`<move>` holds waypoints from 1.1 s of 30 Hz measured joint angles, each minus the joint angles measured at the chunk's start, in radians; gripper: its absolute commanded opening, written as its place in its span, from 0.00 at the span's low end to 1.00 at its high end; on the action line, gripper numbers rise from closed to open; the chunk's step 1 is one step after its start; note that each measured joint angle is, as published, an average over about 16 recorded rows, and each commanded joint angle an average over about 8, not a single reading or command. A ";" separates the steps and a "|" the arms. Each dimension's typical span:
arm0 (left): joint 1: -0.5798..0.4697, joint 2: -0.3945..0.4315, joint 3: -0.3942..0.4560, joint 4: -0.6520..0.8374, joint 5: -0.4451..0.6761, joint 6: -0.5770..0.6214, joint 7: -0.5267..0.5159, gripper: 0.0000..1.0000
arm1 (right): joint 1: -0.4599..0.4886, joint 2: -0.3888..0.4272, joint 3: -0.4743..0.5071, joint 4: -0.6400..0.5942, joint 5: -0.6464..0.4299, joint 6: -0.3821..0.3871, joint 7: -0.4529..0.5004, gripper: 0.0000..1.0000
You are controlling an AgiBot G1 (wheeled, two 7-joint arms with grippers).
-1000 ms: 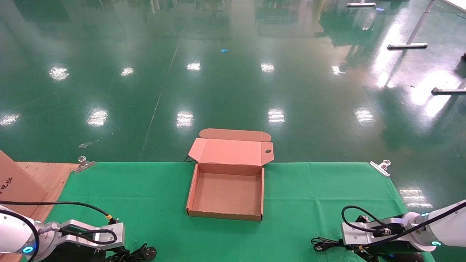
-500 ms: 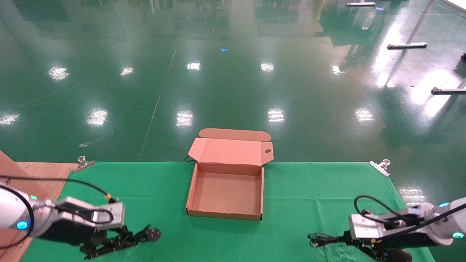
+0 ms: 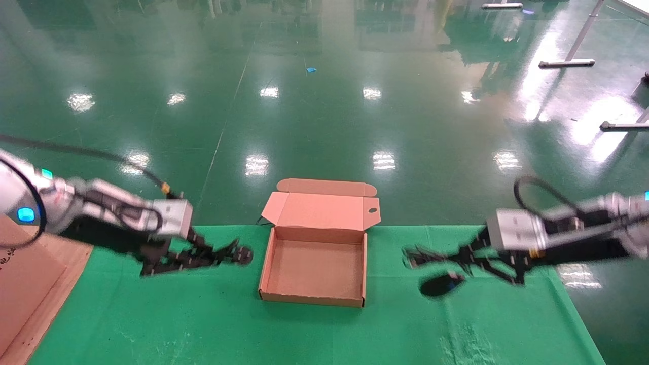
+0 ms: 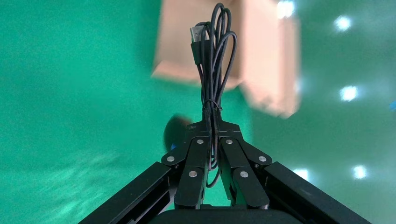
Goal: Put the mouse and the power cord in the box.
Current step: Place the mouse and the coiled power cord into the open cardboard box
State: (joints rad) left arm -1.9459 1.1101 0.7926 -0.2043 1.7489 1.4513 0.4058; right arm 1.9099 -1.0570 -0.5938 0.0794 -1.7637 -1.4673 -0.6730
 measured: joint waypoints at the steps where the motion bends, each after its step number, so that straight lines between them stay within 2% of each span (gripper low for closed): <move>1: -0.015 0.009 -0.002 -0.011 -0.002 0.004 -0.003 0.00 | 0.014 -0.011 0.002 0.006 0.003 -0.002 0.008 0.00; 11: -0.123 0.121 -0.012 -0.064 -0.016 -0.006 0.003 0.00 | 0.096 -0.156 0.012 0.028 0.016 0.064 0.098 0.00; 20: -0.132 0.190 0.000 -0.007 0.001 -0.051 0.057 0.00 | 0.104 -0.231 0.008 -0.002 0.009 0.122 0.120 0.00; 27: -0.053 0.223 0.018 0.034 0.026 -0.208 0.072 0.00 | 0.094 -0.241 0.007 -0.027 0.008 0.139 0.105 0.00; 33: 0.064 0.247 0.036 -0.019 0.025 -0.412 0.009 0.00 | 0.085 -0.239 0.009 -0.043 0.011 0.148 0.092 0.00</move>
State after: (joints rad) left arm -1.8821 1.3573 0.8282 -0.2235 1.7736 1.0391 0.4151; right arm 1.9950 -1.2956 -0.5851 0.0359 -1.7527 -1.3193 -0.5811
